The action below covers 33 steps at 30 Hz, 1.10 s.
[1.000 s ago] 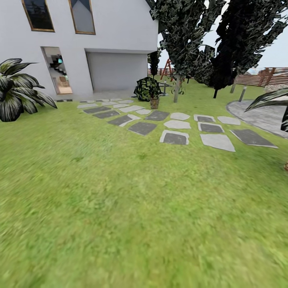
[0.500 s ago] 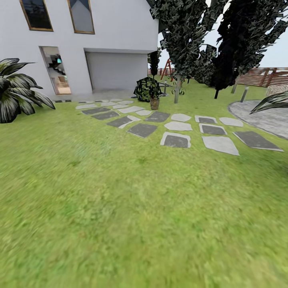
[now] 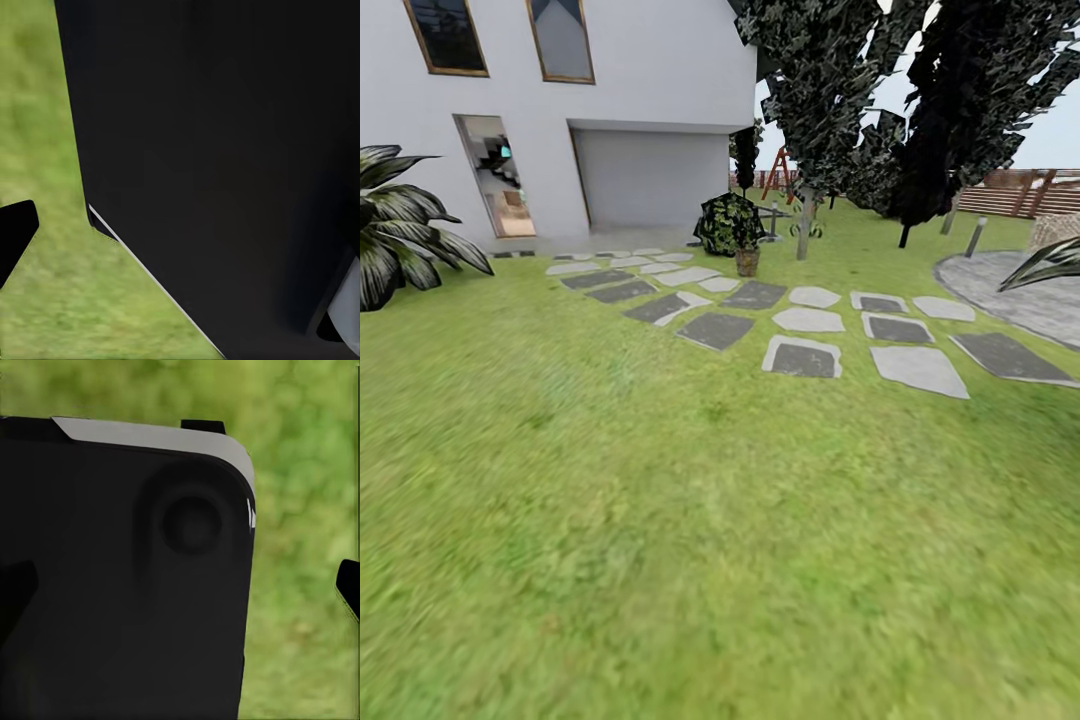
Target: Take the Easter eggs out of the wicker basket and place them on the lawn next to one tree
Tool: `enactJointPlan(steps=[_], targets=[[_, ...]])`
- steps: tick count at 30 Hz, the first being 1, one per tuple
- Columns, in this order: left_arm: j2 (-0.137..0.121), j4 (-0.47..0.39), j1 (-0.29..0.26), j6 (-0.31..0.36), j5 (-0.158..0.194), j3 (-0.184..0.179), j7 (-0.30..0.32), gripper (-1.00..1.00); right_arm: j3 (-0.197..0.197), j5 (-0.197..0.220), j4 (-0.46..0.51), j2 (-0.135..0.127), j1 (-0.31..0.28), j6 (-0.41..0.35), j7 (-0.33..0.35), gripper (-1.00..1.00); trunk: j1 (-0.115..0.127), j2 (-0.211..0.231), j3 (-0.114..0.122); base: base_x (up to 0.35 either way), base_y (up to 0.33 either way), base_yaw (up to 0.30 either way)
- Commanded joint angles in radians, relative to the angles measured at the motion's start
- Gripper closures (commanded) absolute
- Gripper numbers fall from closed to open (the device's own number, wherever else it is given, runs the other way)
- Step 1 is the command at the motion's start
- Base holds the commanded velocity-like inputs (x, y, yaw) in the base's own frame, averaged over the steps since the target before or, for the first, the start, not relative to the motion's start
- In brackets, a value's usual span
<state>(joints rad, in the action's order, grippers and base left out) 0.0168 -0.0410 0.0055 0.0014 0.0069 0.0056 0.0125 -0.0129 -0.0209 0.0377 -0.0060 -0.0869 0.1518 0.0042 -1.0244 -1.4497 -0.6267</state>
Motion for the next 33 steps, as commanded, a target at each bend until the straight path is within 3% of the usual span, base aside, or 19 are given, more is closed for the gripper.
enactJointPlan(steps=[1, 33], targets=[[0.000, -0.002, 0.001, 0.000, 0.001, 0.001, 0.001, -1.00, -0.001, -0.002, -0.001, 0.000, 0.000, 0.003, 0.000, -1.00, -0.001, 0.000, -0.001, 0.325, 0.000, 0.000], [0.000, -0.002, 0.001, 0.000, 0.001, 0.001, 0.001, -1.00, -0.001, -0.002, -0.001, 0.000, 0.000, 0.003, 0.000, -1.00, -0.001, 0.000, -0.001, 0.325, 0.000, 0.000]])
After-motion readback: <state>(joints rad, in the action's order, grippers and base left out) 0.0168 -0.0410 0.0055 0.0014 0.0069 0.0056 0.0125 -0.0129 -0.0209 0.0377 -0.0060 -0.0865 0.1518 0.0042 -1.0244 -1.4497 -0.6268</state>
